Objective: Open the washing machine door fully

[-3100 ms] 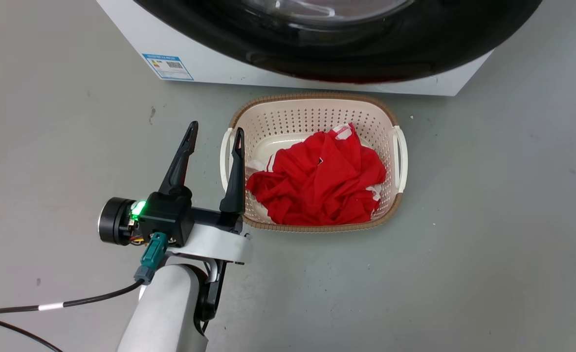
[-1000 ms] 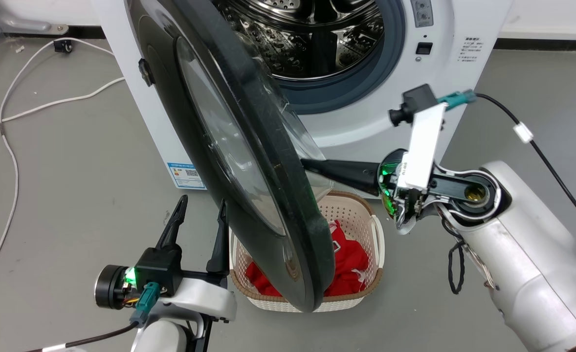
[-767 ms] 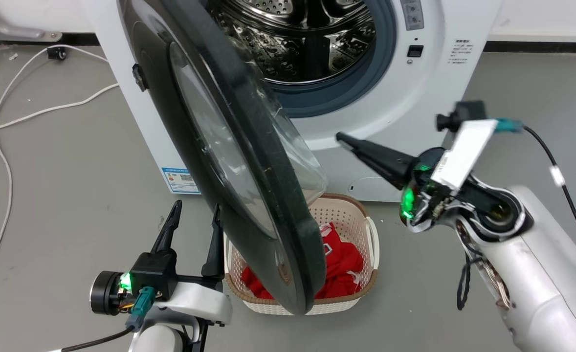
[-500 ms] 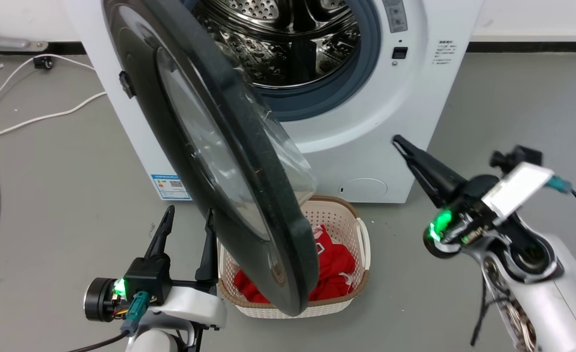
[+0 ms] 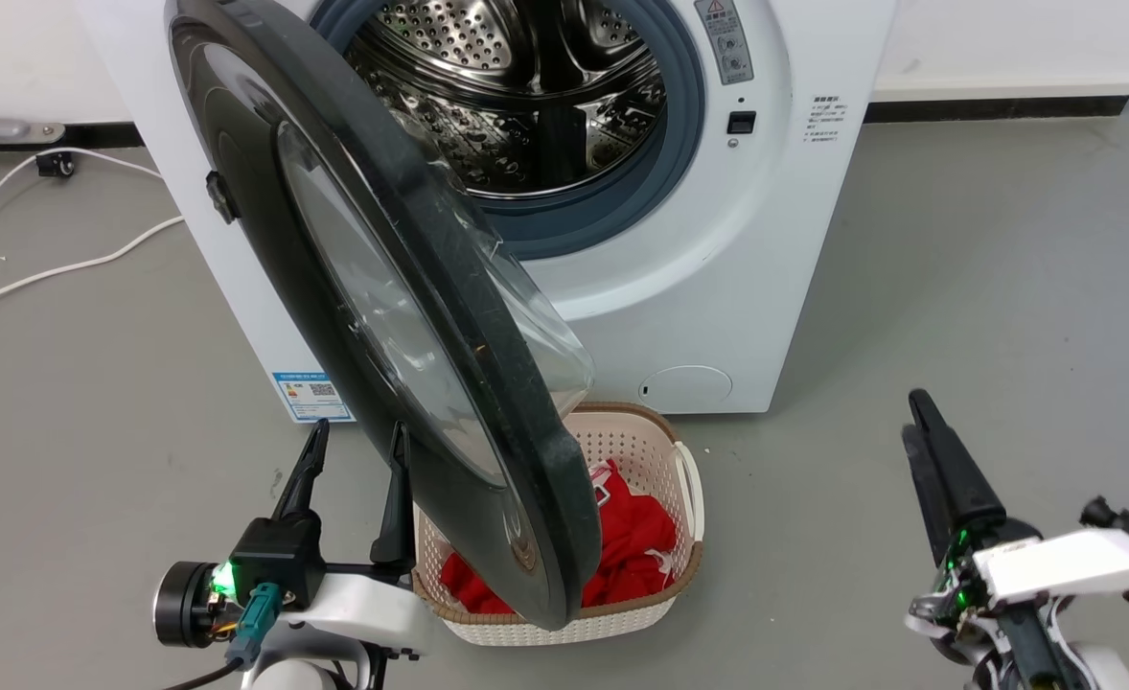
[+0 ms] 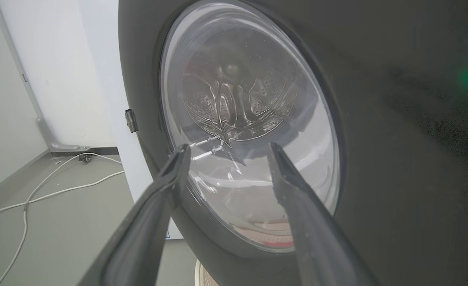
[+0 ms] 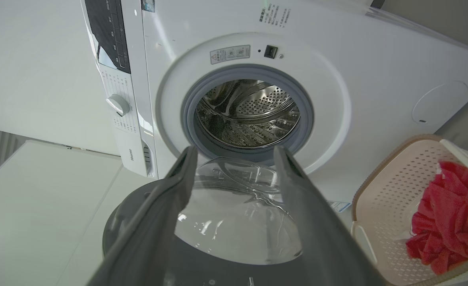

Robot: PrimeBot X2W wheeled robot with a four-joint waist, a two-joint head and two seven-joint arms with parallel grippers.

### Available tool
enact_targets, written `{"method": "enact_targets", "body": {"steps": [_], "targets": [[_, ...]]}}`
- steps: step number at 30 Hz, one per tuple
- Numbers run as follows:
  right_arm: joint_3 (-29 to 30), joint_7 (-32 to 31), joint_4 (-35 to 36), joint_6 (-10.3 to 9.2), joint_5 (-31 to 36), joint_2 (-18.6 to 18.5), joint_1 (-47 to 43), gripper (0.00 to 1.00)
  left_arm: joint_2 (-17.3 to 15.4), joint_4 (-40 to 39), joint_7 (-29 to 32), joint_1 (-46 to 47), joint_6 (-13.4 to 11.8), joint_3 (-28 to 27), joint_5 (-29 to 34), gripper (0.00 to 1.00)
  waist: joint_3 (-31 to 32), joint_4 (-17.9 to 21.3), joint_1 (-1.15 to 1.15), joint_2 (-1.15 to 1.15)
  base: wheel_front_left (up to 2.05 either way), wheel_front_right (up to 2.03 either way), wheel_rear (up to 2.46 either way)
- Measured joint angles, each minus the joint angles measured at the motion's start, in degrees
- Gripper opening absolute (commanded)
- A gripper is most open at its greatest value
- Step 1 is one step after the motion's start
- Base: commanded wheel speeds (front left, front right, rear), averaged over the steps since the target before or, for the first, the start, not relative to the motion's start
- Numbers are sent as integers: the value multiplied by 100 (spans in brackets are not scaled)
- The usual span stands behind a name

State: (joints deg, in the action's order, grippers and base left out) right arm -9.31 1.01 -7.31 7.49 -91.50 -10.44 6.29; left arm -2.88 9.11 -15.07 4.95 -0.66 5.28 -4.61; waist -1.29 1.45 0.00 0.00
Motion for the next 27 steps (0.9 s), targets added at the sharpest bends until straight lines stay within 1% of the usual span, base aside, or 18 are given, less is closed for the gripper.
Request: {"method": "enact_targets", "body": {"steps": [4, 7, 9, 11, 14, 16, 18, 21, 23, 27], "targets": [[-70, 884, -98, 0, 1096, -22, -154, 100, 0, 0, 0, -14, 0, -4, -1, 100, 16, 31, 0, 0, 0, 0, 0], [31, 1279, -229, 0, 2157, -81, -164, 100, 1, 0, 0, -19, -1, -7, -1, 100, 17, 43, 0, 0, 0, 0, 0], [232, 1368, -244, 0, 3067, -91, -159, 100, 0, 0, 0, -23, -1, -14, 0, 100, 10, 52, 0, 0, 0, 0, 0], [550, 1393, -183, 0, 4185, -43, -150, 100, 0, -1, 0, -25, -2, -23, 7, 100, 2, 57, 0, 0, 0, 0, 0], [1048, 1405, 282, 1, 5901, 250, -149, 100, 0, -4, 0, -25, -2, -51, 29, 100, -12, 54, 0, 0, 0, 0, 0], [1133, 1406, 590, 1, 6958, 408, -195, 100, 1, -11, 0, -25, -2, -53, 31, 100, -17, 42, 0, 0, 0, 0, 0], [1144, 1408, 822, 2, 7698, 524, -300, 100, 0, -10, 0, -25, -2, -65, 31, 100, -21, 27, 0, 0, 0, 0, 0], [1048, 1407, 925, 1, 8433, 646, -527, 100, 0, -12, 0, -25, -9, -76, 32, 100, -31, 13, 0, 0, 0, 0, 0], [989, 1407, 900, 2, 8720, 694, -624, 100, 0, -13, 0, -25, -10, -79, 32, 100, -28, 8, 0, 0, 0, 0, 0], [966, 1407, 732, 2, 8890, 733, -778, 100, 0, -18, 0, -25, -27, -85, 32, 100, -36, 1, 0, 0, 0, 0, 0]]}}
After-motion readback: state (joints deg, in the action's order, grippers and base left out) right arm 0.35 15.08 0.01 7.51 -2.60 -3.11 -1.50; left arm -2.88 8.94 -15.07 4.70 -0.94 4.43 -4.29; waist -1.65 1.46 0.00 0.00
